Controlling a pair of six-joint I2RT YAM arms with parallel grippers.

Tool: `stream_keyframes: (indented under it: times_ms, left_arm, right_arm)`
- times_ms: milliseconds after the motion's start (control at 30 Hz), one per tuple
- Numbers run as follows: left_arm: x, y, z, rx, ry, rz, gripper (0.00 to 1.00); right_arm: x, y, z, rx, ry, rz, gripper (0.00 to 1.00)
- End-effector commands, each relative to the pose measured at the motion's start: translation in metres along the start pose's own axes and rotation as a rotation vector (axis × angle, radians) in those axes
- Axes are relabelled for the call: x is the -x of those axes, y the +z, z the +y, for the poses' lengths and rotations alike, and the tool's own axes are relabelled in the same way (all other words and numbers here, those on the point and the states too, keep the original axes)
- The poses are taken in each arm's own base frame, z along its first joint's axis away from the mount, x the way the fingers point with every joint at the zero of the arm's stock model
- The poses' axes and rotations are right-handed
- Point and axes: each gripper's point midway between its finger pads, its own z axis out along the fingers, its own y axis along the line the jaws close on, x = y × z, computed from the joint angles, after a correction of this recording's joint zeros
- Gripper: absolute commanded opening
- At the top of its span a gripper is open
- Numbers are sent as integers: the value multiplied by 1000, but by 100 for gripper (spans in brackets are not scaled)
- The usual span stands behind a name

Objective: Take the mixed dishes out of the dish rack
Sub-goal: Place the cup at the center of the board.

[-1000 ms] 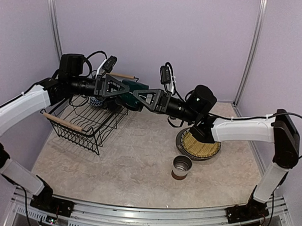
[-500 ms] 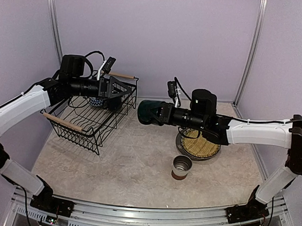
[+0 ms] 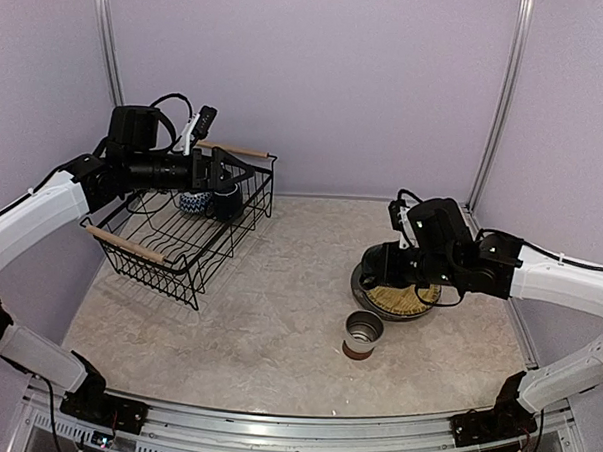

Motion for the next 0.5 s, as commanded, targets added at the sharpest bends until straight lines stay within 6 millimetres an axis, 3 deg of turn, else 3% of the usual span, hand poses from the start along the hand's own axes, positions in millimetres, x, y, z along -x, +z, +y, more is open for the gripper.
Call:
stream_keyframes:
  times_ms: [0,267,467]
  left_arm:
    - [1,-4,7,56,18,-2,99]
    - [-3,0,16,83,17,10,99]
    - [-7,5,21,90,5,26,99]
  right_arm:
    - [-12,-37,-47,-224,-13,57,0]
    - [-59,-83,-70,-269,68,247,0]
    - [-100,-100,-76,-250,136,402,0]
